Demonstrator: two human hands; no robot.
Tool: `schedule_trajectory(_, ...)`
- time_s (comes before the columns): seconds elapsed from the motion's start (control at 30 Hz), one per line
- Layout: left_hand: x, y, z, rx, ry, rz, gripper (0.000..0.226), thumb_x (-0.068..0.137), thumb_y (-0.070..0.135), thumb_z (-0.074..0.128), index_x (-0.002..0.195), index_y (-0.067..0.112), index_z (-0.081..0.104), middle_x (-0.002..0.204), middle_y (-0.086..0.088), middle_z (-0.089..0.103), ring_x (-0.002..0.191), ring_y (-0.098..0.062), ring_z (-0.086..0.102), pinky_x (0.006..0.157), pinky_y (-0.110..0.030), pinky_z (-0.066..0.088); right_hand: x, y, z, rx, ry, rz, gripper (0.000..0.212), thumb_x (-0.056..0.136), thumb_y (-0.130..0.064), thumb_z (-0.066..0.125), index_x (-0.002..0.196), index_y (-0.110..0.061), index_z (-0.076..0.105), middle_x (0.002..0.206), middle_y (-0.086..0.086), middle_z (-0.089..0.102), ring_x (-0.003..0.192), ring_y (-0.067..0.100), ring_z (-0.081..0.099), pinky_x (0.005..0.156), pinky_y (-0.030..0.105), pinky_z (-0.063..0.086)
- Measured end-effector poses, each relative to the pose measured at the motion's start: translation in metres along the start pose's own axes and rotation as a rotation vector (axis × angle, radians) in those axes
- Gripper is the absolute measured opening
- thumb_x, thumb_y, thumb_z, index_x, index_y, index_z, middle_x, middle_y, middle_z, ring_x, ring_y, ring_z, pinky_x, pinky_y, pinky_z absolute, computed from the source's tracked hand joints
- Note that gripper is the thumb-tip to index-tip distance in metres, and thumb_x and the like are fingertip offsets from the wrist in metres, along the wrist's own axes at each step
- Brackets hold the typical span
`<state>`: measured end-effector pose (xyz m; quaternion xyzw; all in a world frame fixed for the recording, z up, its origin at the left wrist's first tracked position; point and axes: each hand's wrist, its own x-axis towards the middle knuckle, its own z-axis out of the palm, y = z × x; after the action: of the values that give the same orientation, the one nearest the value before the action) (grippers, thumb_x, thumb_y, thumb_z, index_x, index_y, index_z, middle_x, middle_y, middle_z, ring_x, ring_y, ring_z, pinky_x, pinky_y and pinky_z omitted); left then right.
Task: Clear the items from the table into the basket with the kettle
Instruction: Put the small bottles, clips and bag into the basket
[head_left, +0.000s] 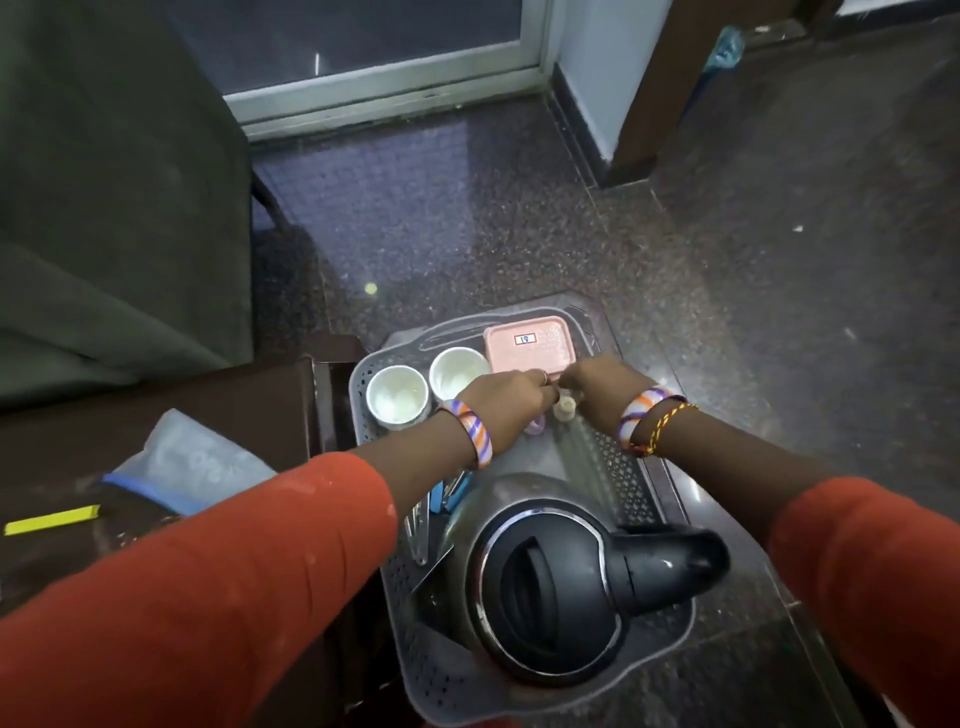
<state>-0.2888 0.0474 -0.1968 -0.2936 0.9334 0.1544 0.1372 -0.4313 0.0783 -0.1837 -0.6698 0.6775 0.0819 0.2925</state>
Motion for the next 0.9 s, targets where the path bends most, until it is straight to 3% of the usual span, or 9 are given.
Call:
schedule_trajectory(0.17,-0.05,-0.022,-0.026,-0.288,0.322,-0.075,0.037,0.08,0.016,0.041,0.108,0.008,0.064,0.107,-0.018,0.066,0.096,-0.039,0.063,0.076,-0.048,0.052,-0.003,-0.048,-0.051,-0.059,0.049,-0.067,0.031,0.079,-0.003,0.059,0.109,-0.008,0.067,0.114,0.016,0.068,0.107,0.031,0.061,0.087,0.029,0.046)
schedule_trajectory(0.33,-0.144,-0.067,-0.03,-0.496,0.592,-0.346,0.028,0.077,0.016,0.051,0.095,0.008,0.071,0.09,-0.017,0.072,0.083,-0.035,0.068,0.071,-0.038,0.055,0.002,-0.148,-0.088,-0.048,0.047,-0.237,0.026,0.079,0.002,0.059,0.103,-0.002,0.068,0.084,0.013,0.07,0.085,0.028,0.069,0.076,0.026,0.049)
schedule_trajectory(0.5,-0.262,-0.133,0.019,-0.643,0.691,-0.708,0.026,0.077,0.021,0.05,0.084,0.01,0.073,0.082,-0.013,0.074,0.074,-0.028,0.069,0.067,-0.033,0.055,0.024,-0.266,-0.063,-0.139,-0.031,-0.431,0.028,0.08,-0.004,0.06,0.106,-0.007,0.068,0.103,0.014,0.072,0.099,0.027,0.067,0.074,0.021,0.041)
schedule_trajectory(0.57,-0.307,-0.162,0.045,-0.688,0.646,-0.855,0.024,0.075,0.02,0.055,0.086,0.01,0.073,0.086,-0.012,0.076,0.076,-0.025,0.071,0.072,-0.03,0.055,0.036,-0.311,-0.04,-0.171,-0.091,-0.477,0.029,0.079,-0.006,0.061,0.107,-0.009,0.067,0.107,0.013,0.071,0.102,0.026,0.065,0.074,0.019,0.039)
schedule_trajectory(0.7,-0.389,-0.213,0.097,-0.786,0.468,-1.053,0.025,0.075,0.017,0.058,0.094,0.009,0.073,0.095,-0.016,0.075,0.091,-0.029,0.07,0.084,-0.037,0.055,0.058,-0.392,0.026,-0.152,-0.237,-0.5,0.032,0.08,-0.011,0.065,0.112,-0.012,0.066,0.109,0.01,0.071,0.105,0.023,0.064,0.085,0.022,0.044)
schedule_trajectory(0.83,-0.443,-0.247,0.136,-0.807,0.288,-1.094,0.03,0.079,0.015,0.059,0.106,0.005,0.069,0.109,-0.019,0.071,0.105,-0.033,0.065,0.092,-0.038,0.051,0.078,-0.453,0.113,-0.093,-0.339,-0.428,0.035,0.082,-0.011,0.062,0.117,-0.013,0.062,0.114,0.008,0.068,0.107,0.022,0.061,0.083,0.016,0.039)
schedule_trajectory(0.9,-0.456,-0.268,0.151,-0.759,0.192,-1.063,0.029,0.081,0.016,0.057,0.107,0.006,0.068,0.112,-0.019,0.069,0.107,-0.034,0.063,0.092,-0.037,0.05,0.085,-0.477,0.155,-0.06,-0.337,-0.411,0.042,0.082,-0.01,0.061,0.124,-0.013,0.056,0.12,0.012,0.064,0.11,0.025,0.059,0.09,0.022,0.042)
